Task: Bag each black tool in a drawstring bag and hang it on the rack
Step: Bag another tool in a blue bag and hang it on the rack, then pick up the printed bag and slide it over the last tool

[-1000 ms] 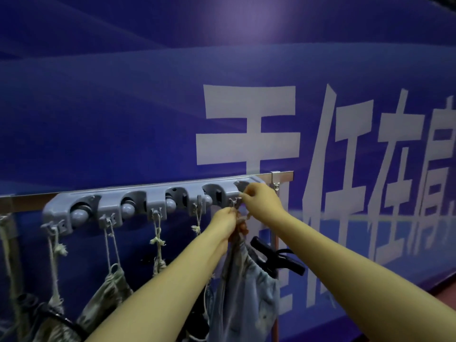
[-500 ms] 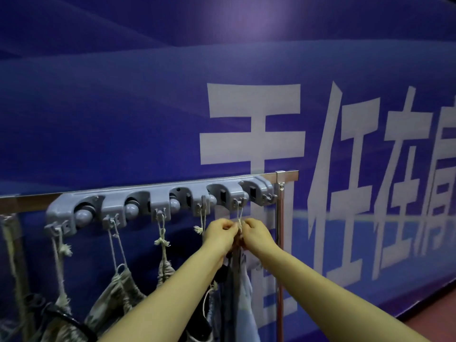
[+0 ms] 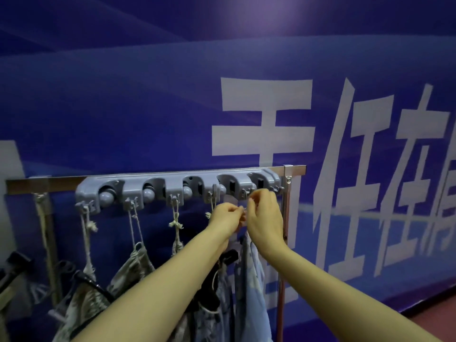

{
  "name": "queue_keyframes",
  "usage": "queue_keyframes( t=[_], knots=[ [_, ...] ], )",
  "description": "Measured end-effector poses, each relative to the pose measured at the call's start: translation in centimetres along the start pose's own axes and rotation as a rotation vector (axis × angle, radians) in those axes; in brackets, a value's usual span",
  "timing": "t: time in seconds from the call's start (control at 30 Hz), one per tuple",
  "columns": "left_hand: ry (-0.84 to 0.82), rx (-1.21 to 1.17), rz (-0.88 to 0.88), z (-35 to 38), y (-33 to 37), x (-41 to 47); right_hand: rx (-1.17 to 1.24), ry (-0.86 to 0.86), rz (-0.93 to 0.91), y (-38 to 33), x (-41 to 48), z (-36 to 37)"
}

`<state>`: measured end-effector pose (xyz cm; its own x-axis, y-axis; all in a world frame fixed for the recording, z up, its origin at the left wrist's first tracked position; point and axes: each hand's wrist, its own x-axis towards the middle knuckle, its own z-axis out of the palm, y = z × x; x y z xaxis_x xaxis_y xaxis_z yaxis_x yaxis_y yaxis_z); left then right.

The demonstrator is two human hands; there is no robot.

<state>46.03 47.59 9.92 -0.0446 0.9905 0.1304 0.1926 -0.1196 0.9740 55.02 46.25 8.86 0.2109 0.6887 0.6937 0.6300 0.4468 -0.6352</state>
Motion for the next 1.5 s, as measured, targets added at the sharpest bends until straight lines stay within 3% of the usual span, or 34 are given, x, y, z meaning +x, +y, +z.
queue_keyframes(
  t=[0.23,0.6,0.87,1.03,1.23,1.5],
  knots=[
    [0.045,0.032,-0.028,-4.1,1.0,-4.3,0.077,-0.151,-0.106,-5.6,-2.5,0.4],
    [0.357,0.008,-0.109,-22.0,-0.9,-16.4,0.413,-0.469,-0.256,-19.6,-12.9,8.7],
    [0.752,0.025,-0.244,-35.9,-3.7,-30.6,0.557,-0.864,-0.447,-31.2,-24.6,14.8],
    [0.959,-0.027,-0.341,-41.9,-5.6,-37.2,0.388,-1.206,-0.571,-33.7,-31.2,16.9],
    [1.048,-0.058,-0.417,-47.0,-8.4,-44.5,0.359,-1.284,-0.646,-39.1,-39.7,19.3],
    [1.142,-0.127,-0.474,-51.0,-11.9,-49.7,0.336,-1.152,-0.789,-41.5,-44.3,20.3]
  ],
)
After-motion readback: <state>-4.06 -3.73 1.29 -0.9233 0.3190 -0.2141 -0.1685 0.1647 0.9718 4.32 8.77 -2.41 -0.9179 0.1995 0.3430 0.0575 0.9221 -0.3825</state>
